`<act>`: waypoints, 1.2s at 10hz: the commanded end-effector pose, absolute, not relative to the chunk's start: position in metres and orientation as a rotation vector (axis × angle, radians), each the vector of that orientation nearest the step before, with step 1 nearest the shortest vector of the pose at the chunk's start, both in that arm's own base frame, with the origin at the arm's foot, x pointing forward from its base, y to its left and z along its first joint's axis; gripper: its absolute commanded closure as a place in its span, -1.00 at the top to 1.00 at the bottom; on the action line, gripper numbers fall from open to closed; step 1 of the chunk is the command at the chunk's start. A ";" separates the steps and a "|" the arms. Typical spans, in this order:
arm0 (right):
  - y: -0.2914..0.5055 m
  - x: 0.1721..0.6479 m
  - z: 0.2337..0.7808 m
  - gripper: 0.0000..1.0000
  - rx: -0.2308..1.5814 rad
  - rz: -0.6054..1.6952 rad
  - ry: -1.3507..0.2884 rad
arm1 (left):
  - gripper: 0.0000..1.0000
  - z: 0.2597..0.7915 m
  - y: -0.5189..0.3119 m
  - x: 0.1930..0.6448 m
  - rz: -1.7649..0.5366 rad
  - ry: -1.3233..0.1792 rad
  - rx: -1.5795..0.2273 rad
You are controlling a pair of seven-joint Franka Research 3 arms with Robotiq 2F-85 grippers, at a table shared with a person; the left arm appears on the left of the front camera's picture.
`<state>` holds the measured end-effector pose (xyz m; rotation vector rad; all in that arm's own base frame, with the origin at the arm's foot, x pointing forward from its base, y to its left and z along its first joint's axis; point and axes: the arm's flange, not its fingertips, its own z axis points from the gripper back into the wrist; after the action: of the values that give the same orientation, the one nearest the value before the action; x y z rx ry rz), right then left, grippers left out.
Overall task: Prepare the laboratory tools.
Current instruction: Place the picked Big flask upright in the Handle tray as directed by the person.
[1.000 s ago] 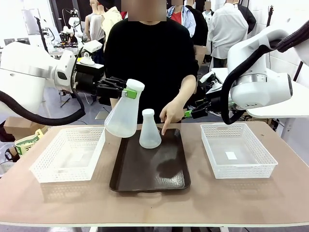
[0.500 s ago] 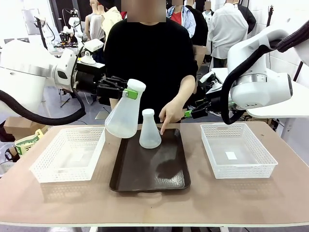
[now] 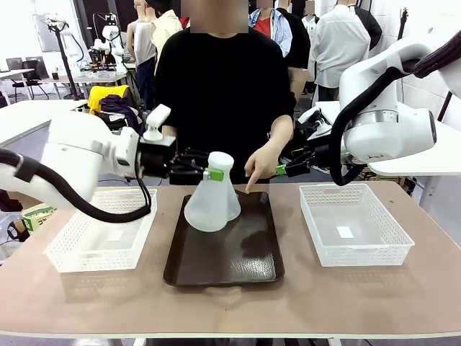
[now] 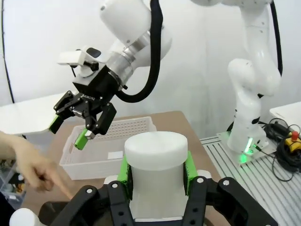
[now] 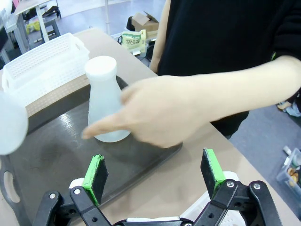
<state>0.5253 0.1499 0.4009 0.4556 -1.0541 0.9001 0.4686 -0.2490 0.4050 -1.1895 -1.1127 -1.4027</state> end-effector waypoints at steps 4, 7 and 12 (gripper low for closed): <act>0.150 0.525 0.401 1.00 0.456 0.898 -1.053 | -1.00 0.346 -0.263 0.491 -1.470 -1.198 -1.296; 0.150 0.525 0.401 1.00 0.456 0.898 -1.053 | -1.00 0.321 -0.259 0.504 -1.439 -1.276 -1.332; 0.150 0.525 0.401 1.00 0.456 0.898 -1.053 | -1.00 0.302 -0.253 0.512 -1.374 -1.254 -1.310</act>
<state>0.5253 0.1499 0.4008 0.4556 -1.0540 0.9000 0.5072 -0.2517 0.3014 -1.3122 -1.2231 -1.3953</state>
